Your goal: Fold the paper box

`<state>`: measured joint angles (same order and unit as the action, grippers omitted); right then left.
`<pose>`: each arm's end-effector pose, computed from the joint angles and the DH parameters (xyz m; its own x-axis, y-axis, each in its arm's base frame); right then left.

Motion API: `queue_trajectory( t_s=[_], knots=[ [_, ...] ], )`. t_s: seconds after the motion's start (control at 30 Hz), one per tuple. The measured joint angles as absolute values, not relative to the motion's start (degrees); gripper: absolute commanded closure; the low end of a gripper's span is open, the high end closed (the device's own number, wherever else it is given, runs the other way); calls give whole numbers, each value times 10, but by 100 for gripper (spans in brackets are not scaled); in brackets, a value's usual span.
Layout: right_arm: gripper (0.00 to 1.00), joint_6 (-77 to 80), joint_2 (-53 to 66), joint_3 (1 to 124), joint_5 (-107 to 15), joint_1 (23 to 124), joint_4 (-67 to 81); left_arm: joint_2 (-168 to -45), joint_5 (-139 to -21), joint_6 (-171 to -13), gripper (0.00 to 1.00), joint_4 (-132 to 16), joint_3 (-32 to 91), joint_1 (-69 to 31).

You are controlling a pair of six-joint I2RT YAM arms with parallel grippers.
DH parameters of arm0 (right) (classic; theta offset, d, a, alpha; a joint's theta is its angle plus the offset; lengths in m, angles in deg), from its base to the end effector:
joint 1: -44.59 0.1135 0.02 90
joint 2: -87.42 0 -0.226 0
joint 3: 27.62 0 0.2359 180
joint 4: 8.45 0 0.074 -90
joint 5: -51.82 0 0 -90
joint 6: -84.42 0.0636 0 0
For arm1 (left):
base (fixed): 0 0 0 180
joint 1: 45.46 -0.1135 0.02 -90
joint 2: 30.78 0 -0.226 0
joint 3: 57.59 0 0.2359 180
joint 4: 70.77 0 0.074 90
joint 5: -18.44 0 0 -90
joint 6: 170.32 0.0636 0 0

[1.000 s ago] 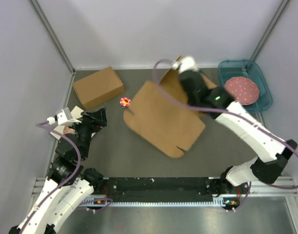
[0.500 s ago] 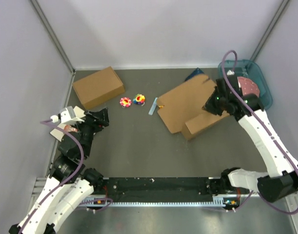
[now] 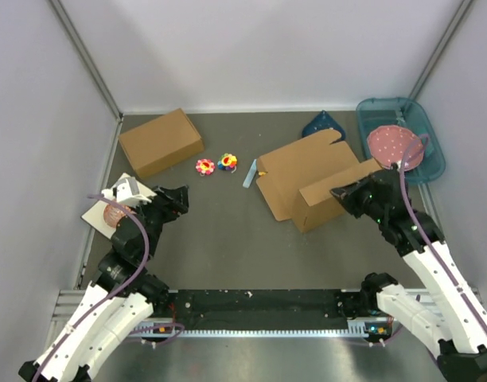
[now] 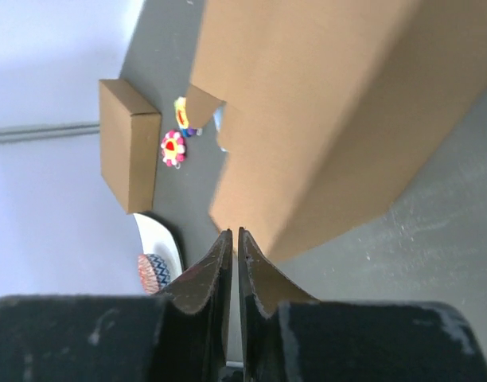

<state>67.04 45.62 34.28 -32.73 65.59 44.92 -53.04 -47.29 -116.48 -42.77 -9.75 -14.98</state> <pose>0.1775 0.0617 0.2699 -0.4227 0.8554 -0.2995 0.4043 0.4737 0.7824 0.1473 -0.0563 0.2954 -0.0934 -0.5692 -0.8169 0.0661 0.8151 -0.5755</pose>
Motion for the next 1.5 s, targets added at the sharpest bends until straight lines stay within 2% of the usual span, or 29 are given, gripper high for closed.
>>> queue_trajectory(
  t_s=[0.03,0.07,0.13,0.17,0.37,0.73,0.83,0.97,1.13,1.33,1.5],
  knots=[
    [72,646,449,360,-331,656,449,-532,-476,-1167,21,-428,-103,-150],
    [65,615,438,383,-334,656,451,-534,-479,-1169,21,-428,-107,-150],
    [55,556,415,439,-338,656,453,-542,-484,-1171,21,-429,-111,-150],
    [53,532,404,465,-338,656,458,-545,-486,-1173,21,-430,-113,-150],
    [52,396,320,590,-317,656,468,-557,-502,-1179,21,-452,-126,-150],
    [54,274,77,632,-253,656,473,-606,-574,-1201,24,-476,-149,-150],
    [55,258,59,623,-251,656,475,-619,-607,-1214,25,-496,-168,-150],
    [56,249,106,557,-252,656,462,-665,-658,-1236,26,-523,-196,-150],
    [56,251,242,425,-259,659,470,-746,-698,-1255,26,-553,-209,-127],
    [55,280,393,326,-269,686,494,-787,-683,-1266,24,-594,-214,-77],
    [54,302,449,301,-289,706,505,-839,-674,-1270,21,-638,-214,-46]
  ],
)
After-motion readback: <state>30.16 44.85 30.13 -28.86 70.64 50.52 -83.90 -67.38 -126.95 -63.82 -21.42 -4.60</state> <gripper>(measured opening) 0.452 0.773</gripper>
